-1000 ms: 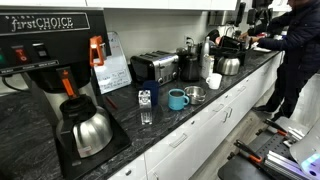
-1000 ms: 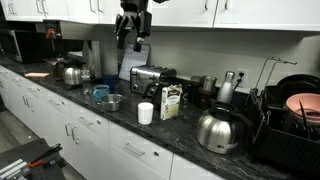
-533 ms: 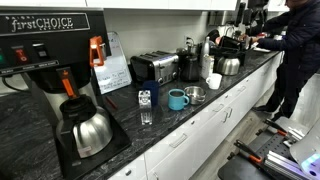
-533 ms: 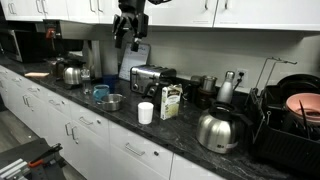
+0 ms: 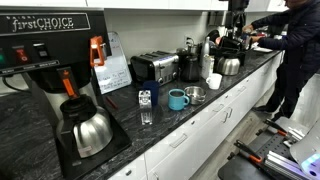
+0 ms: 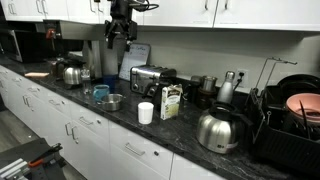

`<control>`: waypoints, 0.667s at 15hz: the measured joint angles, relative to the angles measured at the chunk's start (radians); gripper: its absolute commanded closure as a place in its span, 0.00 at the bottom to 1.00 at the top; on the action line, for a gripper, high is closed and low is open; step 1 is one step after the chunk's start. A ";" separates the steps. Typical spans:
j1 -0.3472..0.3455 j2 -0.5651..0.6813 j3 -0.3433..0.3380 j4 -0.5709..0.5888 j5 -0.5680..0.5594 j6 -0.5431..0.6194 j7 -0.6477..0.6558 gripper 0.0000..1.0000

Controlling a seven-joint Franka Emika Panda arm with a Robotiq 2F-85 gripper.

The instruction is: Move the silver pot backwards.

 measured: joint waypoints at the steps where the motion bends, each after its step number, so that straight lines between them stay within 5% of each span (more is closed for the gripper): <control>1: 0.000 0.001 0.000 0.000 0.000 0.001 -0.001 0.00; 10: 0.004 0.001 0.002 -0.001 0.009 0.001 -0.004 0.00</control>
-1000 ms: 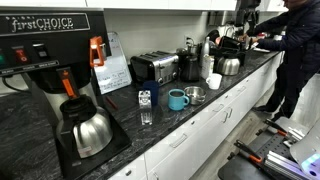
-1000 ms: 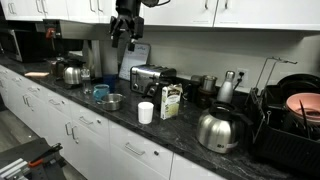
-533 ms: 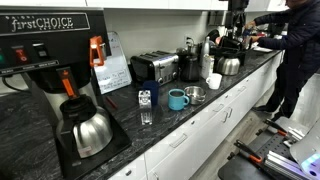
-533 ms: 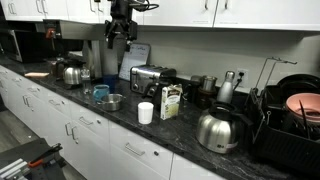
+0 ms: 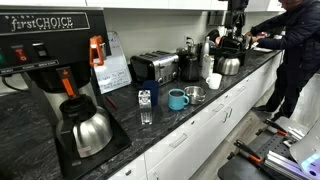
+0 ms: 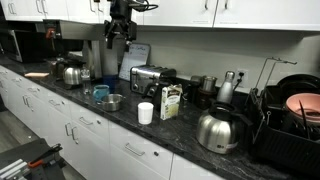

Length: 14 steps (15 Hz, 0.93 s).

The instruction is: Move the silver pot backwards.

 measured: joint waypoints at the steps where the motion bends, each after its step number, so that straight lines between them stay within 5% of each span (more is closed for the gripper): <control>1: 0.008 0.000 0.008 0.000 0.016 0.002 0.002 0.00; 14: 0.113 0.095 0.142 -0.125 0.073 0.318 0.070 0.00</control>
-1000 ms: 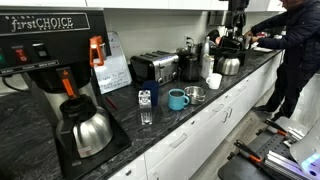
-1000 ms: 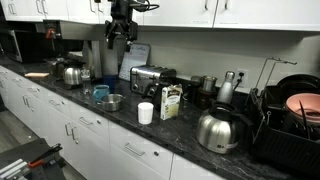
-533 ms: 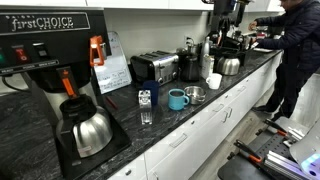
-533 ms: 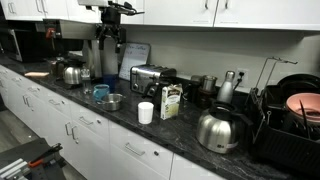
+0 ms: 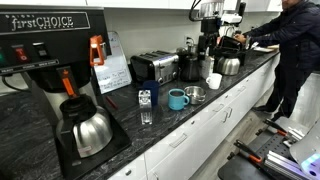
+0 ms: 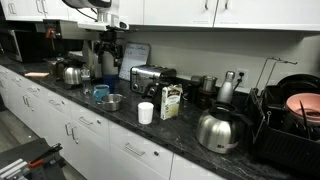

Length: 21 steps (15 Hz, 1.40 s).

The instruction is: Move the silver pot backwards.

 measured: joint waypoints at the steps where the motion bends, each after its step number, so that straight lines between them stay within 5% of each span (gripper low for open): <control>1: 0.000 -0.003 0.000 0.000 0.000 0.000 0.000 0.00; 10: 0.002 0.021 0.005 -0.029 0.005 -0.004 0.023 0.00; 21: 0.005 0.241 0.013 -0.055 0.042 0.123 0.025 0.00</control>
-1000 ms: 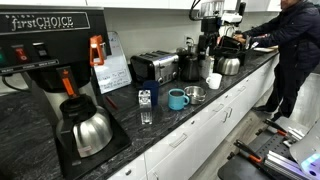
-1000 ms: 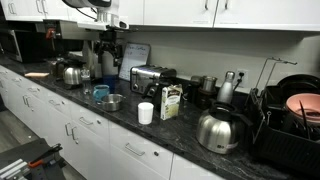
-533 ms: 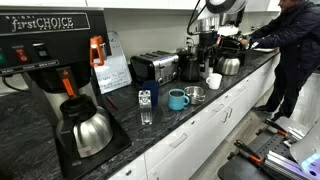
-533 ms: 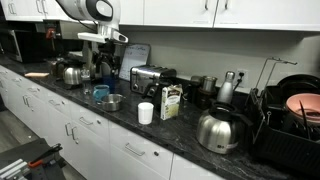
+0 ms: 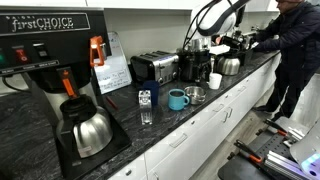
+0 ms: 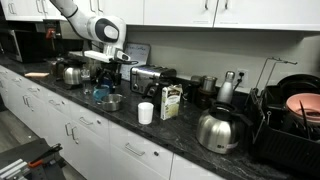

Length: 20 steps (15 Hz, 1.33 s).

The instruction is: Move the silver pot backwards.

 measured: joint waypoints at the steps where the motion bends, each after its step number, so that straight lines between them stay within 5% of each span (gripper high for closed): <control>1: 0.000 0.011 0.000 0.000 -0.001 0.000 0.000 0.00; 13: -0.004 0.033 -0.005 0.001 -0.012 0.006 0.026 0.00; 20: -0.019 0.161 -0.036 0.038 -0.020 0.133 0.154 0.00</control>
